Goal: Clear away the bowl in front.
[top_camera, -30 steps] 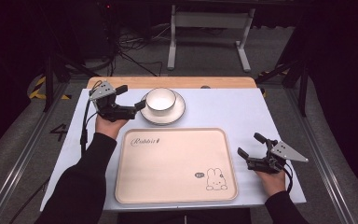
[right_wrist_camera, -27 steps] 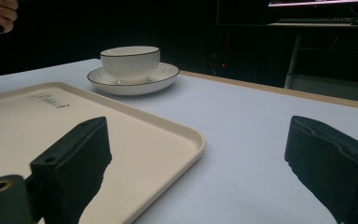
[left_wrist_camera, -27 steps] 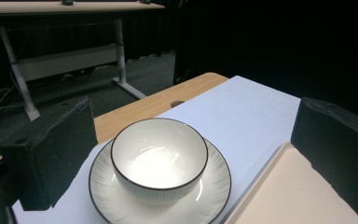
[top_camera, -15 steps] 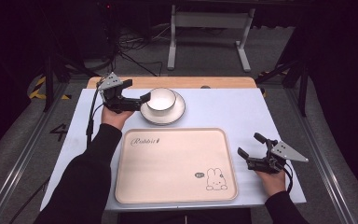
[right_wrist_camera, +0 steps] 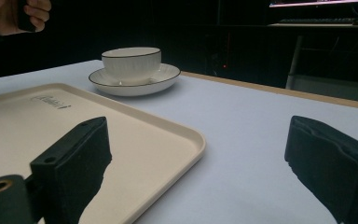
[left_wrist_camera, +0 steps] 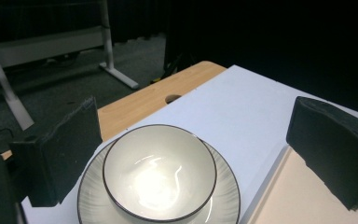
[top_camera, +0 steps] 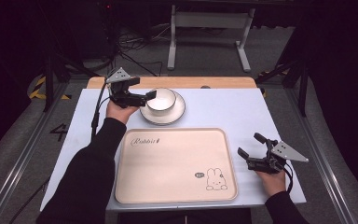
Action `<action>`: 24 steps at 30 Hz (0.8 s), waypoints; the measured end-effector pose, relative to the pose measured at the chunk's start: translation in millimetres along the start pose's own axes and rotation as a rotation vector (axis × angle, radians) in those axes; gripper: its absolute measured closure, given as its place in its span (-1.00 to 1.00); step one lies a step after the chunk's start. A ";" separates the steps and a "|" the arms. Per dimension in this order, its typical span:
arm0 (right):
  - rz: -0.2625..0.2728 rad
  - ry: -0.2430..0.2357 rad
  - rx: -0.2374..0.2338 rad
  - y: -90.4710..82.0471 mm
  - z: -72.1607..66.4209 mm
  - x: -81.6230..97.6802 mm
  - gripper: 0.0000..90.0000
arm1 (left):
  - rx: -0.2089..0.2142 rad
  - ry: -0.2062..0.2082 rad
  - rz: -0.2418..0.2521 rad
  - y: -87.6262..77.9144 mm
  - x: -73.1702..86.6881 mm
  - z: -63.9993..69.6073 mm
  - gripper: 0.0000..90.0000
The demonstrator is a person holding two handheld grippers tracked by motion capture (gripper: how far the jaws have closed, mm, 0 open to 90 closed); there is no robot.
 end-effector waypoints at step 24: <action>0.001 0.000 -0.005 -0.1 -0.2 0.0 -0.84 | 0.105 0.063 -0.236 41.4 17.5 7.8 -0.81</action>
Point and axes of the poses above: each handheld gripper's, and its own axes: y roughly forward along the jaws, x roughly out of its underside, z roughly to its right, the point moved 8 cm from there along y, roughly forward along the jaws, and after that the axes turned 2 degrees about -z, right-handed, at the moved point
